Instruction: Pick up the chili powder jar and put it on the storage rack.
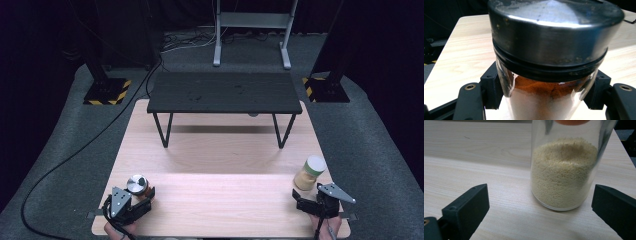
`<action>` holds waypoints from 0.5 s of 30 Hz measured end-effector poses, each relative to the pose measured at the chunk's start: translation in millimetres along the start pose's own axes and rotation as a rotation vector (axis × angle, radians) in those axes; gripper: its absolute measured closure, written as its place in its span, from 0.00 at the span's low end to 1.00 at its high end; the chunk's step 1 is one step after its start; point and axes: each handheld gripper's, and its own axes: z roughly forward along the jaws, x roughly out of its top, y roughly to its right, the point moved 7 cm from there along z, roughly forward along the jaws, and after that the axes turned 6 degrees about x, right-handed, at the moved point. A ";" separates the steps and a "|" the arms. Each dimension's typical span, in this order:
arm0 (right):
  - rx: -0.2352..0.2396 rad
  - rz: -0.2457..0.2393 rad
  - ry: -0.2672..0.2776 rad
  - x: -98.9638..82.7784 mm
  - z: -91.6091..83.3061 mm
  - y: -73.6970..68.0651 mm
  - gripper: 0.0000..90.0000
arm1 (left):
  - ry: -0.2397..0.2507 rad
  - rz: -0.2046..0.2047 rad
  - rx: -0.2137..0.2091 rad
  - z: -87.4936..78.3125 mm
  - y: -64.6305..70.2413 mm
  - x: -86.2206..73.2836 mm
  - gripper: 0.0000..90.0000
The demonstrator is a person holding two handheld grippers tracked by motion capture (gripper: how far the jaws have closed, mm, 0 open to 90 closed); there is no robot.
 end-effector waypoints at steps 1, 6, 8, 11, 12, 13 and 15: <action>0.000 0.000 0.000 0.0 0.0 0.0 0.00 | -0.001 0.003 -0.004 1.2 0.4 1.4 0.35; 0.001 -0.001 0.002 -0.3 -0.2 0.0 0.00 | -0.007 0.019 -0.015 7.2 1.8 8.0 0.35; 0.002 -0.001 0.001 -0.1 -0.1 0.1 0.00 | -0.005 0.019 -0.022 9.9 1.1 9.5 0.35; 0.009 0.001 -0.008 0.9 0.5 0.9 0.00 | -0.008 0.023 -0.030 14.7 -0.4 12.6 0.35; 0.008 -0.001 -0.008 0.8 0.5 0.7 0.00 | -0.009 0.025 -0.031 15.9 -0.6 13.9 0.35; 0.009 -0.002 -0.008 0.9 0.6 0.6 0.00 | -0.007 0.023 -0.033 16.9 -0.8 14.5 0.35; 0.008 -0.002 -0.010 1.0 0.7 0.4 0.00 | -0.006 0.020 -0.038 19.2 -1.8 16.5 0.35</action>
